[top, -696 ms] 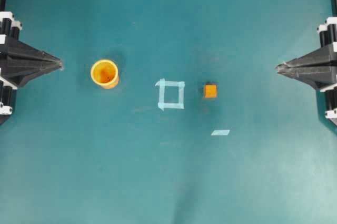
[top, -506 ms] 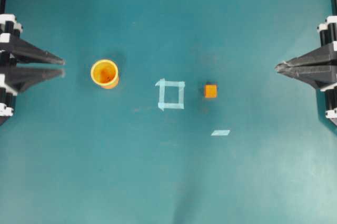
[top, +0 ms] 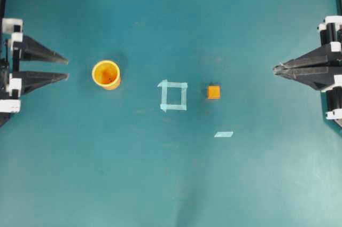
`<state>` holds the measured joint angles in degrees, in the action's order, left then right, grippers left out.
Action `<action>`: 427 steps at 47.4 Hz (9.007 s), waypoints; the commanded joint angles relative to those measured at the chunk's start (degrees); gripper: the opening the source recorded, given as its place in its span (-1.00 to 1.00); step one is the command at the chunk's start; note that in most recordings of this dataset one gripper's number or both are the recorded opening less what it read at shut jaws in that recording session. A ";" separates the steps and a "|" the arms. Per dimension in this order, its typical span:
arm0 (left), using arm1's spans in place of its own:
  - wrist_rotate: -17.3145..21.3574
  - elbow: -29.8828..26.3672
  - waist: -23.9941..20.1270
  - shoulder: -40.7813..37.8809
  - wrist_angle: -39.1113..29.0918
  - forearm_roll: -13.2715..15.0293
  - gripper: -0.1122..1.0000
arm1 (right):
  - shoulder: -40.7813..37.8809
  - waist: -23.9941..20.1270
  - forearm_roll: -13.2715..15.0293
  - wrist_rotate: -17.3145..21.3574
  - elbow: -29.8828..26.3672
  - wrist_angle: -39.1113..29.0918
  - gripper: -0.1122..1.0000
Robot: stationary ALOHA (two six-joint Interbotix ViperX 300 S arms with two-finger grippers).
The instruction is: Lift the orange cup with left arm.
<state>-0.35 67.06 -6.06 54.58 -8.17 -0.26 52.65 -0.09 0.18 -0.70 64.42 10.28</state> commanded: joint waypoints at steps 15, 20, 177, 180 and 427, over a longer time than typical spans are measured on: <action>-0.70 2.11 -3.60 -6.15 0.09 -0.18 0.37 | -0.18 0.00 0.18 0.18 -1.58 0.18 -0.80; -1.67 2.55 -3.69 -8.53 0.18 -0.09 0.39 | -0.26 -0.09 0.18 0.18 -1.58 0.18 -0.80; -2.46 -17.49 -3.87 -21.80 -10.55 -1.14 0.36 | -1.05 -0.18 0.18 0.18 -2.99 -0.09 -0.80; -2.46 -17.75 -3.87 -21.27 -11.51 -1.14 0.36 | -0.97 -0.18 0.18 0.18 -2.99 -0.09 -0.80; -3.16 -18.63 -3.87 -20.39 -14.50 -1.14 0.34 | -0.97 -0.18 0.18 0.09 -3.16 -0.79 -0.80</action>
<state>-3.52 50.01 -9.84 33.93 -22.94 -1.23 51.68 -0.18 0.26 -0.62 63.19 9.32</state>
